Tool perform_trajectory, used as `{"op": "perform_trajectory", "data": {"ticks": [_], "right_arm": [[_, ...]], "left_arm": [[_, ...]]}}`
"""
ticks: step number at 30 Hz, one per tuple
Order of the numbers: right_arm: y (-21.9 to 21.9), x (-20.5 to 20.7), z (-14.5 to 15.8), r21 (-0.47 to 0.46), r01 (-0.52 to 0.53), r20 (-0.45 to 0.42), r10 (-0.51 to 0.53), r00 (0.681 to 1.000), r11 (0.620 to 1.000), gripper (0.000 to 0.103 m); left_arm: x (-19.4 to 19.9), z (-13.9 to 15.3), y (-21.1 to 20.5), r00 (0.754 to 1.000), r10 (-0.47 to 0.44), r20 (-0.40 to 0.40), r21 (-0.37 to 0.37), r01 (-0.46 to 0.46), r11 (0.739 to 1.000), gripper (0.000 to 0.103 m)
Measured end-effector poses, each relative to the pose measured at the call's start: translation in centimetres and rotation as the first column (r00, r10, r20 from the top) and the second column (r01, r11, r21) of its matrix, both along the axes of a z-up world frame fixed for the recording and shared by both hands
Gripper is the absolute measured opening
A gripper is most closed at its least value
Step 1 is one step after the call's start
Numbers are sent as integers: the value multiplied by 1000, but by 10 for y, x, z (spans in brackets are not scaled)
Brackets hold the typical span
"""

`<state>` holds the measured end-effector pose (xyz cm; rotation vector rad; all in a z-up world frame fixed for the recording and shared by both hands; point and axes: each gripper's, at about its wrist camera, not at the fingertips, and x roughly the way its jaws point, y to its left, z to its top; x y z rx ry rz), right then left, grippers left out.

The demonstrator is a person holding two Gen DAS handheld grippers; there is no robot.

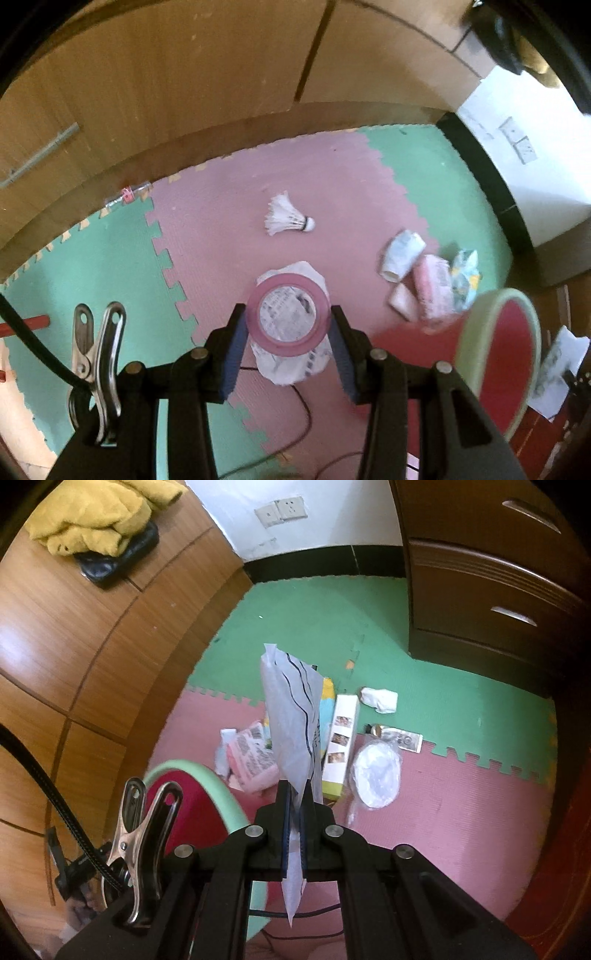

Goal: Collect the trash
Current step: 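Carry the hair tie and paper bag over the red bucket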

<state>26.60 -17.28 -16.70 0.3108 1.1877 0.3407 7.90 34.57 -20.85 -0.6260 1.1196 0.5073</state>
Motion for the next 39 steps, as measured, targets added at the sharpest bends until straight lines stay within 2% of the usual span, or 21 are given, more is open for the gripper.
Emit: {"op": "perform_trajectory", "data": {"ticks": [11,15,19,24,29,34,39], "right_arm": [[-6,-13,35,27,-32,19,32,999,999,5],[-3,-20,43,35,-65,11,65,998,997,5],[12,-30,53,35,-139,27,138,990,990,5],[43,-40,59,61,-244,43,241,970,968,5],[73,-45,52,80,-336,27,335,942,939,5],[100,-49,38,67,-408,1,409,913,910,5],[113,-52,25,67,-428,-30,430,902,901,5]], "left_arm": [[-2,67,-59,994,-106,23,-9,106,994,45],[-1,84,-92,983,-182,38,-36,183,982,45],[6,95,-122,959,-279,43,-31,280,959,45],[18,94,-154,922,-384,50,-63,386,920,45],[30,80,-180,878,-478,22,-78,478,875,45],[38,61,-196,854,-520,-8,-108,516,850,45],[41,49,-207,827,-561,-24,-124,555,823,45]]}}
